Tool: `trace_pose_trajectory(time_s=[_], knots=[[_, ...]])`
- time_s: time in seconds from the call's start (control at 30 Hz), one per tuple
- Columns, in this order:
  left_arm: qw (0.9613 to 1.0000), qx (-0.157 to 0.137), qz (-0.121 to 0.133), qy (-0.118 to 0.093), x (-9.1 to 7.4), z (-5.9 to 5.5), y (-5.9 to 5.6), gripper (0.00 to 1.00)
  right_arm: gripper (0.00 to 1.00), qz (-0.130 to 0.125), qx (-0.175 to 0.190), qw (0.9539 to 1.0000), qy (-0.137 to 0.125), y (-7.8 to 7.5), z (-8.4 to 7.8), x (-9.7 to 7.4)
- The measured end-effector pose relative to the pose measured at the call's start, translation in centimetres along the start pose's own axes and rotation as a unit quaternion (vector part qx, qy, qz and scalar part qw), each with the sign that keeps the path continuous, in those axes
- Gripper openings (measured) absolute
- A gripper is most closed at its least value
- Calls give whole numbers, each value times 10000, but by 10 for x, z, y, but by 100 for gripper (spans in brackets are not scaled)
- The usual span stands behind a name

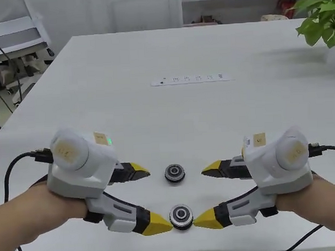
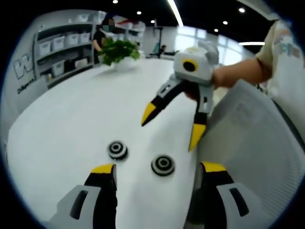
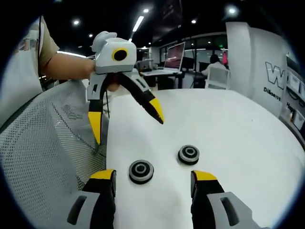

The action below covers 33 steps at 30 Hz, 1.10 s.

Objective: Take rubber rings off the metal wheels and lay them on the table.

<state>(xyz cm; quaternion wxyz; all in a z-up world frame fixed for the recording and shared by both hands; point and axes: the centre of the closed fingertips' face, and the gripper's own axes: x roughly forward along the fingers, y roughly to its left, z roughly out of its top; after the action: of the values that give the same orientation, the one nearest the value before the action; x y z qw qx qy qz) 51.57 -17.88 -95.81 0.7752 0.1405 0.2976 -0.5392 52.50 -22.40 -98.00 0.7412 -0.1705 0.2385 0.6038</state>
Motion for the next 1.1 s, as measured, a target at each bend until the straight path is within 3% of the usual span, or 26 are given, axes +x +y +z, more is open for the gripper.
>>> trace_pose_trajectory(time_s=[0.4,0.77,1.1], knots=[[9995,29,-220,218,19,-9,-5,57,52,262,-63,9996,124,6,-12,12],[9990,-28,-364,276,34,-13,-10,43,42,450,-151,9986,218,12,-18,18],[9981,232,-402,402,43,-20,-14,31,38,535,-136,9981,256,15,-20,21]])
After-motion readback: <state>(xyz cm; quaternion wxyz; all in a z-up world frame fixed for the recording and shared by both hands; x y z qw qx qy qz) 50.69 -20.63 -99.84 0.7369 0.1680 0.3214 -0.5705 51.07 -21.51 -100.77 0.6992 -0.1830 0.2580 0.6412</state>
